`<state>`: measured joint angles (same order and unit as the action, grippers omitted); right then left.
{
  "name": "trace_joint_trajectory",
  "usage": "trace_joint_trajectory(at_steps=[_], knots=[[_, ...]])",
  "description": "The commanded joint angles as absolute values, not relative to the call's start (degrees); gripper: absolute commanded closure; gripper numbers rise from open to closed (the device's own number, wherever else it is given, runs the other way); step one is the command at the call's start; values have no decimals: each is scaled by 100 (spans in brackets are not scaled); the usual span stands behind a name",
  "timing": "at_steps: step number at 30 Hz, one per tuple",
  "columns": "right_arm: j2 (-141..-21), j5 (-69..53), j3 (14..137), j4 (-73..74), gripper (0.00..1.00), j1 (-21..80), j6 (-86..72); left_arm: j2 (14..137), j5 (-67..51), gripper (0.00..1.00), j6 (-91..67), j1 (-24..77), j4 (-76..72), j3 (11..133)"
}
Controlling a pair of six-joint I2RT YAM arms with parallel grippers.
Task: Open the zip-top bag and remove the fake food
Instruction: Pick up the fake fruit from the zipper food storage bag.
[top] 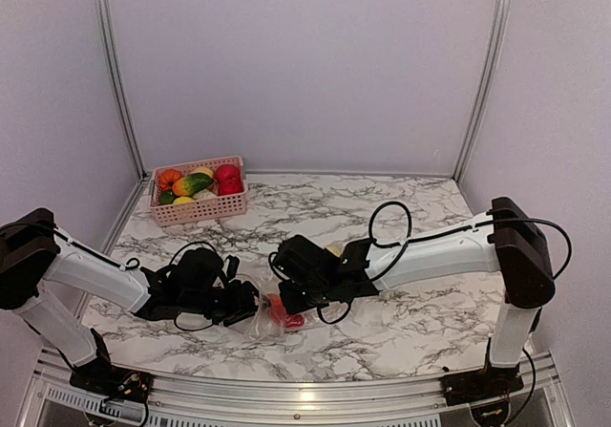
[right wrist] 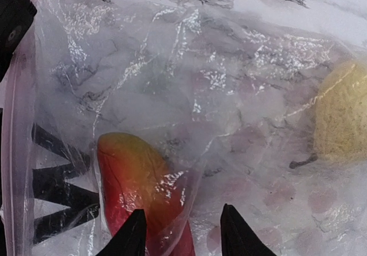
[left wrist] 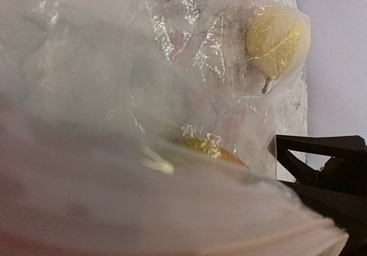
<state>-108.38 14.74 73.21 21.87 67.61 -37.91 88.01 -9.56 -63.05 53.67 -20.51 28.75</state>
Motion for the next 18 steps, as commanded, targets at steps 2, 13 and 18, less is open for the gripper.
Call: trace_joint_trajectory(at_steps=[2,13,18], knots=[[-11001,1441,7406,2088,65,6795,-3902,8823,-929,41,-6295,5364,-1964,2974],[-11048,1477,7263,2173,93,6794,-4045,8923,-1017,41,-6374,5400,-2088,3037],[-11022,1537,7267,2256,98,6794,-4077,9052,-1063,41,-6398,5462,-2098,3160]])
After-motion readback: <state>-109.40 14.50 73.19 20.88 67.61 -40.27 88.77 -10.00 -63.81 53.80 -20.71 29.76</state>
